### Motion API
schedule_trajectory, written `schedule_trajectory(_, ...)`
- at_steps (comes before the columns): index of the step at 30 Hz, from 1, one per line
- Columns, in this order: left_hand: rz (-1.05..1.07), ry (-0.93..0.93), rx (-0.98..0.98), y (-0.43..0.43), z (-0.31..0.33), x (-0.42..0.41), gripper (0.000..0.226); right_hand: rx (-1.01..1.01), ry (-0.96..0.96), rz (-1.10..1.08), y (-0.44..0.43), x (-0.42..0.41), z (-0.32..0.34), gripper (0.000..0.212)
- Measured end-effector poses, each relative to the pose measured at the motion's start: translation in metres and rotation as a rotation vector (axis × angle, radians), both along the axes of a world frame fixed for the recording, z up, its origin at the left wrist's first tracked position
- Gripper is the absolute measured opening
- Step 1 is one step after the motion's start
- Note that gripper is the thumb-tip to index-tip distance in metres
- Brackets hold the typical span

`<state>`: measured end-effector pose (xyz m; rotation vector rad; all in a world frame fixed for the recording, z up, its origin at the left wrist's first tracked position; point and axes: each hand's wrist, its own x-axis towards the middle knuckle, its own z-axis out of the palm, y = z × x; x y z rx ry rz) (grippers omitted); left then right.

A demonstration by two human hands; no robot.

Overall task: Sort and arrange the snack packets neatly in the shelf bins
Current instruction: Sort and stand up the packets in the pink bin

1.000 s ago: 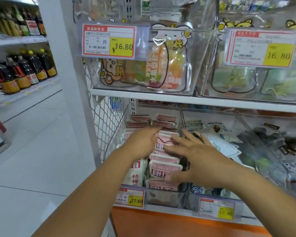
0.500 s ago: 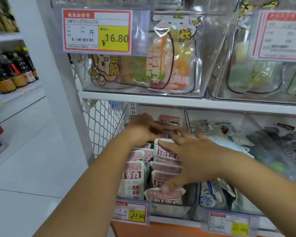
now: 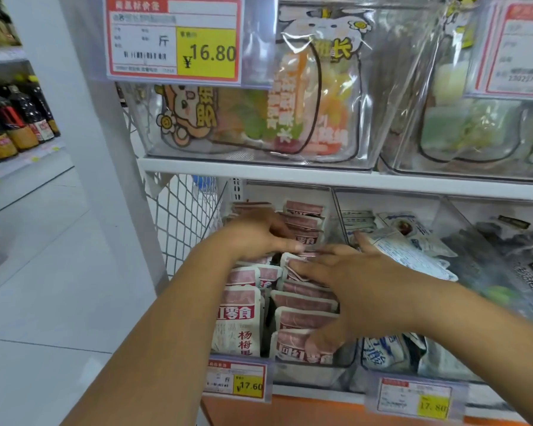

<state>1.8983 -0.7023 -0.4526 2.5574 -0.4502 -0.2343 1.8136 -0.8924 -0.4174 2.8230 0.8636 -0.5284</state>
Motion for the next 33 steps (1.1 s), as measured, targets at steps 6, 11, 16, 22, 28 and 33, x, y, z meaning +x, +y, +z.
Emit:
schedule_trajectory(6,0.166,-0.139,-0.040,-0.008,-0.007,0.007,0.013,0.011,-0.070,-0.035,0.006,0.001,0.001,0.095)
schedule_trajectory(11,0.264,-0.152,-0.130,-0.018,-0.005,0.013,0.018,-0.007,-0.136,-0.047,0.015,0.009,0.005,0.077)
schedule_trajectory(16,0.316,-0.081,-0.336,-0.013,0.001,0.000,0.014,-0.071,0.005,-0.072,0.013,0.016,0.007,0.078)
schedule_trajectory(22,-0.039,-0.386,0.127,-0.006,-0.010,-0.051,0.035,0.015,0.008,-0.060,0.008,0.018,0.004,0.101)
schedule_trajectory(28,0.016,-0.205,0.201,-0.003,-0.010,-0.055,0.041,-0.157,0.038,-0.075,0.023,0.031,0.009,0.095)
schedule_trajectory(33,0.041,-0.100,0.025,0.017,0.014,-0.076,0.063,-0.094,-0.003,-0.053,0.016,0.030,0.008,0.081)
